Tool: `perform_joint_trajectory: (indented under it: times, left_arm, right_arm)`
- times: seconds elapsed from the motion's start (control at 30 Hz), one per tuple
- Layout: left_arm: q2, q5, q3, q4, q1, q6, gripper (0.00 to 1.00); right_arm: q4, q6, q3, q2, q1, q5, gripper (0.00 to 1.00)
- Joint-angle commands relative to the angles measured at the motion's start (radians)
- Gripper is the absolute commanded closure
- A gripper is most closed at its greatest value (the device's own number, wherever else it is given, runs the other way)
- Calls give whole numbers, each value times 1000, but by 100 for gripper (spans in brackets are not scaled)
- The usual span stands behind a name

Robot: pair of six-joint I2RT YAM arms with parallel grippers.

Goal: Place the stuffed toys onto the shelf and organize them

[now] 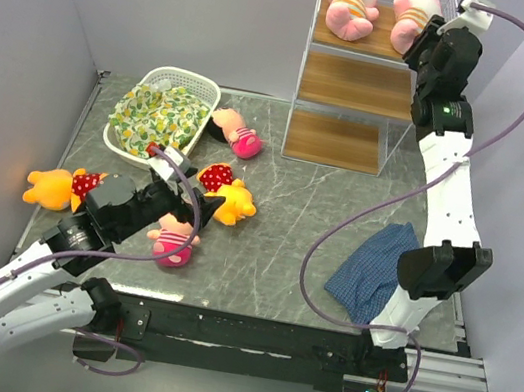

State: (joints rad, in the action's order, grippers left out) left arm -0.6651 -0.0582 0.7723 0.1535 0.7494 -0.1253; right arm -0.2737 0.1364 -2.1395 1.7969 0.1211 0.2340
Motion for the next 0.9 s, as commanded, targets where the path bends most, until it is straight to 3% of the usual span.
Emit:
perform_joint_trajectory:
  times: [0.0,0.1,0.2,0.43,0.53,0.7,0.87]
  left_arm:
    - [-2,-8,1,-38,1,-4,4]
    - [-8,-20,-5,-39,1,4,4]
    - [-31,-49,5,-23,1,0,4]
    - [-50,-112,4,-19,-1,-16,4]
    - [-79,-161,8,-8,-1,-28,4]
    - [-140,-204,28,18,1,-28,4]
    - [-165,-250,33,23,-1,-34,3]
  right_arm:
    - [53,-18,36,-53,-14,-19,55]
    - [122,-24,160,-163,-14,-48,48]
    - [77,-40,168,-241,-14,-50,40]
    - [-2,5,269,-384,-14,-143,36]
    - [10,54,403,-470,-3,-303,36]
    - [109,218,777,-660,69,-398,36]
    - [232,346,1149,-777,280,-245,38]
